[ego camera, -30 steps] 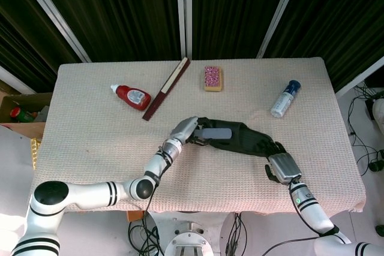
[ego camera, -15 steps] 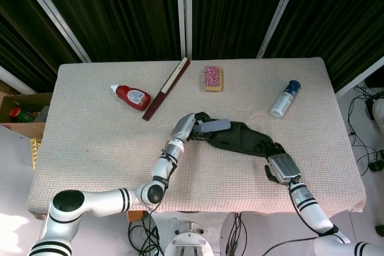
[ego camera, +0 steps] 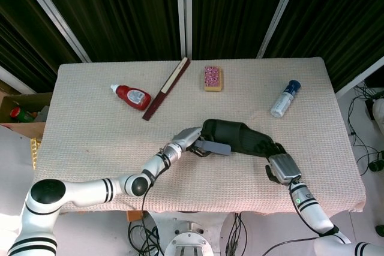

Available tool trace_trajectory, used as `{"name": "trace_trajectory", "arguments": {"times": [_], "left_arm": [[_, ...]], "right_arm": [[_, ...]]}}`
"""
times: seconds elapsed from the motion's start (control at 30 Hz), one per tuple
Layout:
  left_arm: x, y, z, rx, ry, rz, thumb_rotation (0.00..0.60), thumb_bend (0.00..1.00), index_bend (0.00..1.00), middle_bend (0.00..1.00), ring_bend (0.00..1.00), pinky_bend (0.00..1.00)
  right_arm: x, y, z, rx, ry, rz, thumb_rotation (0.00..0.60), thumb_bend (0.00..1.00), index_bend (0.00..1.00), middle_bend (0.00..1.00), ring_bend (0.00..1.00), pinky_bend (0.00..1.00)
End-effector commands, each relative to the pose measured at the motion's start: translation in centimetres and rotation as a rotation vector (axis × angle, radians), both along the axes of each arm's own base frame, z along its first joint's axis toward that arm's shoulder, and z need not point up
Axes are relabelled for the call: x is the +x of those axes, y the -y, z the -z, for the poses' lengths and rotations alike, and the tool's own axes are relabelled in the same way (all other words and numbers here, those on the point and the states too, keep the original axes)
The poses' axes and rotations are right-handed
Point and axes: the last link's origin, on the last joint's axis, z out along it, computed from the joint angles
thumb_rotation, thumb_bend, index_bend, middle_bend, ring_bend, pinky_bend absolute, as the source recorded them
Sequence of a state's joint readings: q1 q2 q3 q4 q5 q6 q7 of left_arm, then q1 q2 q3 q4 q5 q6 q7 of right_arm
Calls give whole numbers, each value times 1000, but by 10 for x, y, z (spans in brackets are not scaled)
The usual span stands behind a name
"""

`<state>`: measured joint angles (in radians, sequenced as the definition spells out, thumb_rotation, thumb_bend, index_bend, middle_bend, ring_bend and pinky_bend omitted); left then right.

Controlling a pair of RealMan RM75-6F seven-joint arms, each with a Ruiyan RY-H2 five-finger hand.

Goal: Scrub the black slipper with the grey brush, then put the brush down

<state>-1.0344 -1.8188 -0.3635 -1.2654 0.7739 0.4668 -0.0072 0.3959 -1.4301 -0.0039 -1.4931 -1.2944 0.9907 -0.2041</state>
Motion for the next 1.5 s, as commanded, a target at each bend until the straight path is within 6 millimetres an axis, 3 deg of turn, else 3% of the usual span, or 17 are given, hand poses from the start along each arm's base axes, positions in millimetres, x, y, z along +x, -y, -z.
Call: {"name": "trace_trajectory", "arguments": {"times": [0.03,0.23,0.33,0.43,0.57,0.63,0.9,1.1,1.3,1.5], "left_arm": [[-9,-3,-15,-55,-44,35,600,431,970,1000,1000,1000],[-7,-11,-43,67,86,-1,600,431,964,1000,1000,1000],[-15,-16,-61,157,138,-9,600,430,962,1000,1000,1000],[-35,-22,-76,224,146,-34,600,430,961,1000,1000,1000],[-64,-23,-90,294,138,-67,600,431,959,1000,1000,1000],[-81,-19,-94,324,110,-64,600,430,958,1000,1000,1000],[-132,4,-93,394,-25,-1,600,430,954,1000,1000,1000],[-152,16,-87,423,-42,4,600,430,952,1000,1000,1000],[-173,28,-78,377,-72,-5,600,430,951,1000,1000,1000],[-187,26,-71,338,-65,-66,600,430,952,1000,1000,1000]], "right_arm": [[0,0,-1,-2,0,0,600,647,0,29,0,0],[2,0,-1,-4,1,-4,600,648,0,28,0,0],[4,0,-2,-13,6,-11,600,642,0,26,0,0],[7,-1,-5,-35,18,-30,600,608,0,14,0,0],[13,-5,-13,-124,70,-86,600,481,0,0,0,0],[14,-8,-20,-185,124,-114,600,477,0,0,0,0],[3,-20,-53,-378,210,-176,600,477,0,0,0,0],[-1,-21,-71,-443,226,-162,600,477,0,0,0,0],[-2,-22,-75,-451,227,-154,600,477,0,0,0,0],[-3,-23,-72,-440,222,-144,600,477,0,0,0,0]]}}
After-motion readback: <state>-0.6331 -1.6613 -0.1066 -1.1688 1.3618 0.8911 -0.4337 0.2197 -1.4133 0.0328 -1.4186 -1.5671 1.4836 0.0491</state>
